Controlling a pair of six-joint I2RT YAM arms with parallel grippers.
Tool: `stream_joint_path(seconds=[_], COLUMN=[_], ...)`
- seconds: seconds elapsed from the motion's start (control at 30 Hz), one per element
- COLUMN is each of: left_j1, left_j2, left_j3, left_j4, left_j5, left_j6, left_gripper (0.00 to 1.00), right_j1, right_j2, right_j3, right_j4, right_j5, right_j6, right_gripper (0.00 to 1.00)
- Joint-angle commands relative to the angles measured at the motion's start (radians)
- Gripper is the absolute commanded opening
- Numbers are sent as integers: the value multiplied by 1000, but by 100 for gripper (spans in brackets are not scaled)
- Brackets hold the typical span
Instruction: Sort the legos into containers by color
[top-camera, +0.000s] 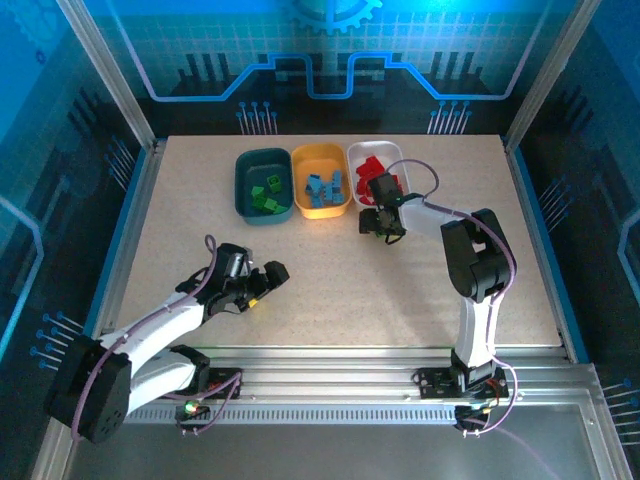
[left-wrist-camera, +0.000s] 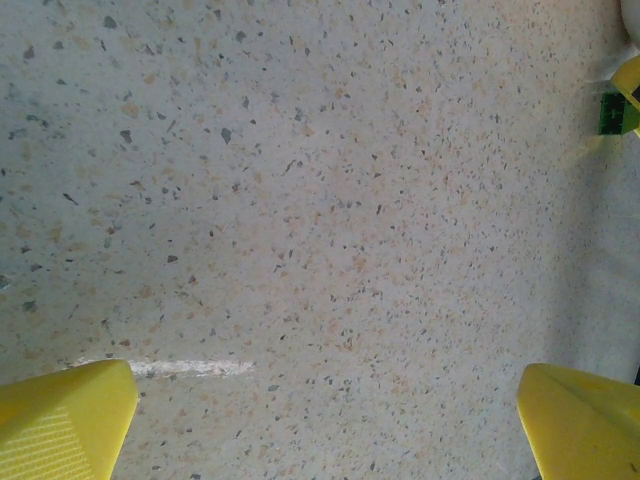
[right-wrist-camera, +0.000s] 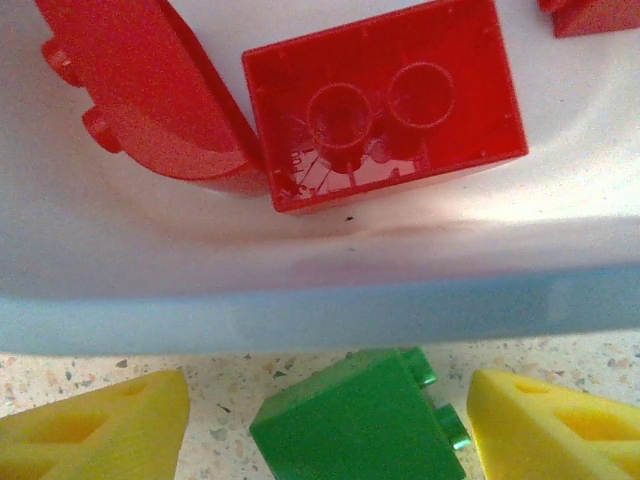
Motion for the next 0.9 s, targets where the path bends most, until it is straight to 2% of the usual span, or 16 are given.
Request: stream_joint_path(seconds=[0.0, 0.33, 0.67, 0.87], left_j1=[-9, -9, -9, -8], left_j2=[7, 7, 1, -15], left_j3=[25, 19, 18, 26], left_j4=[1, 4, -5, -34], left_j5=[-12, -14, -22, -39], left_j6=[-5, 1, 5, 14], left_gripper=[99, 99, 99, 99], right_j1=[18, 54, 72, 108], right_j2=[4, 5, 13, -58], right_j3=[12, 23, 30, 13], right_j4=[-21, -55, -69, -62], right_j5=[-24, 7, 44, 64], right_j6=[-14, -9, -13, -33], right_gripper=[72, 64, 44, 43])
